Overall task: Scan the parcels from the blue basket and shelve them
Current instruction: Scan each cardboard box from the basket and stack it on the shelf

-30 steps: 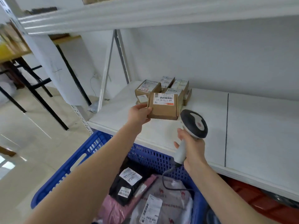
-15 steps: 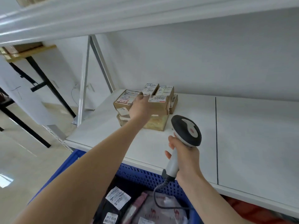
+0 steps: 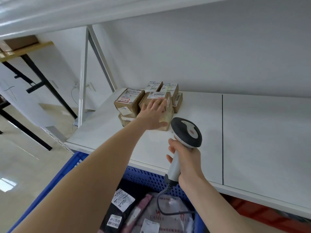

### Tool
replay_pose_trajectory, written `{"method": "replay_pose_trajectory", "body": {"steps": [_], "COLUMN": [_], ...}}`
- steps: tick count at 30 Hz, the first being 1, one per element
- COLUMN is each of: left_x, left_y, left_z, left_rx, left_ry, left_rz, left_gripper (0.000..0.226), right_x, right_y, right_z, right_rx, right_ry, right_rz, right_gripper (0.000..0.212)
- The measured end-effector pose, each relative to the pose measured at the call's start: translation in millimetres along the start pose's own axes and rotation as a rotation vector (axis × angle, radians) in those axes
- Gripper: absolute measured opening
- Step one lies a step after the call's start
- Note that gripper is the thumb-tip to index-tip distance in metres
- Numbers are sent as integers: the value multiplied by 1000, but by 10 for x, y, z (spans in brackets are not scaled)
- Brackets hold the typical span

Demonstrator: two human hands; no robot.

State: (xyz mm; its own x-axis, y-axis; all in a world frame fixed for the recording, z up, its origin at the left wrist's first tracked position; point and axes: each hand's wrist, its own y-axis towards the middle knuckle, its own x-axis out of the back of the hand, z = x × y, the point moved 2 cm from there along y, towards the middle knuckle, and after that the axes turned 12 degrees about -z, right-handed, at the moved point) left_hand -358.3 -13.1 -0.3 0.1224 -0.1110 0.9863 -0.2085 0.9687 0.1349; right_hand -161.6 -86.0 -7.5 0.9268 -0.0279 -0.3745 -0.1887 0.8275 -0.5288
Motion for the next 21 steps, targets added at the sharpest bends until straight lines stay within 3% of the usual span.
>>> {"method": "replay_pose_trajectory", "body": {"steps": [16,21], "left_x": [-8,79], "left_y": [124,4], "left_z": [146,197], "left_rx": [-46,-37], "left_ry": [-33,-136], "left_rz": [93,14], "left_gripper": [104,98], "right_x": [-52,-26], "right_y": [7,25], "right_z": [-160,-139], "right_rx": [-66,-71], "right_ry": [-49,-60], "right_rz": [20,18], "right_gripper": [12,11]}}
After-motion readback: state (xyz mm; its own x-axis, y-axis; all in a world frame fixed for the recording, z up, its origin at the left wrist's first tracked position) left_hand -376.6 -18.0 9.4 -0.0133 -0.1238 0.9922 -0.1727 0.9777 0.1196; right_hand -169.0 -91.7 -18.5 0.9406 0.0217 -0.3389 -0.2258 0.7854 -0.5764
